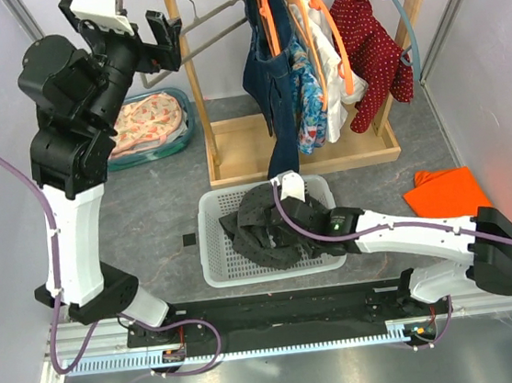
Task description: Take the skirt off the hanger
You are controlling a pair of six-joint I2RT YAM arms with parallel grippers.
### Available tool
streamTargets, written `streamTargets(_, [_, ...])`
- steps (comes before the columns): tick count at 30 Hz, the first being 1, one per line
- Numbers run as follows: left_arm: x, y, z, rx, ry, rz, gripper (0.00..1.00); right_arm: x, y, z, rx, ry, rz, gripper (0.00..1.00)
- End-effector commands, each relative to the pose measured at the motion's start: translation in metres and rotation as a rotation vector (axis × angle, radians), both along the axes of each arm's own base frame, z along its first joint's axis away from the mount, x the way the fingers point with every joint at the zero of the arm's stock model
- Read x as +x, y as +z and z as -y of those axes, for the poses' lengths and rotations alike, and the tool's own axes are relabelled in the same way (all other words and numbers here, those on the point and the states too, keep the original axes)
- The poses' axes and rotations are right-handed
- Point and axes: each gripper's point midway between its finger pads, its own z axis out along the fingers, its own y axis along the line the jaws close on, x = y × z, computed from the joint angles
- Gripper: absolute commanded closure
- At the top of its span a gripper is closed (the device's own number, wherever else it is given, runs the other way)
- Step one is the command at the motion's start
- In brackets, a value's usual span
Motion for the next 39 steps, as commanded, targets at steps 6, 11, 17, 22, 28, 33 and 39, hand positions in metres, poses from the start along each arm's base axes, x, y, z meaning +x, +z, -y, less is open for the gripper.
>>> streamTargets(6, [-0.003,-0.052,0.039,0.023,-0.14,-0.132,0.02,0.013,0.185,0.01,0.052,0.0,0.162,0.05])
streamTargets(11, [-0.023,-0.086,0.05,0.011,-0.244,-0.209,0.02,0.034,0.308,0.02,0.043,-0.042,0.335,0.04])
streamTargets(17, [-0.028,-0.143,0.059,0.05,-0.292,-0.328,0.01,0.07,0.371,0.036,0.084,-0.098,0.472,0.07])
streamTargets(22, [-0.029,-0.154,0.062,0.033,-0.301,-0.359,0.01,0.096,0.397,0.039,0.127,-0.129,0.609,0.11])
streamTargets(28, [-0.044,-0.181,0.066,0.027,-0.356,-0.424,0.01,0.145,0.429,0.037,0.177,-0.129,0.709,0.17])
streamTargets(33, [-0.086,-0.264,0.083,0.08,-0.547,-0.635,0.0,0.179,0.446,0.055,0.206,-0.152,0.777,0.17])
streamTargets(39, [-0.107,-0.345,0.081,0.181,-0.612,-0.782,0.0,0.217,0.431,0.061,0.295,-0.121,0.736,0.19])
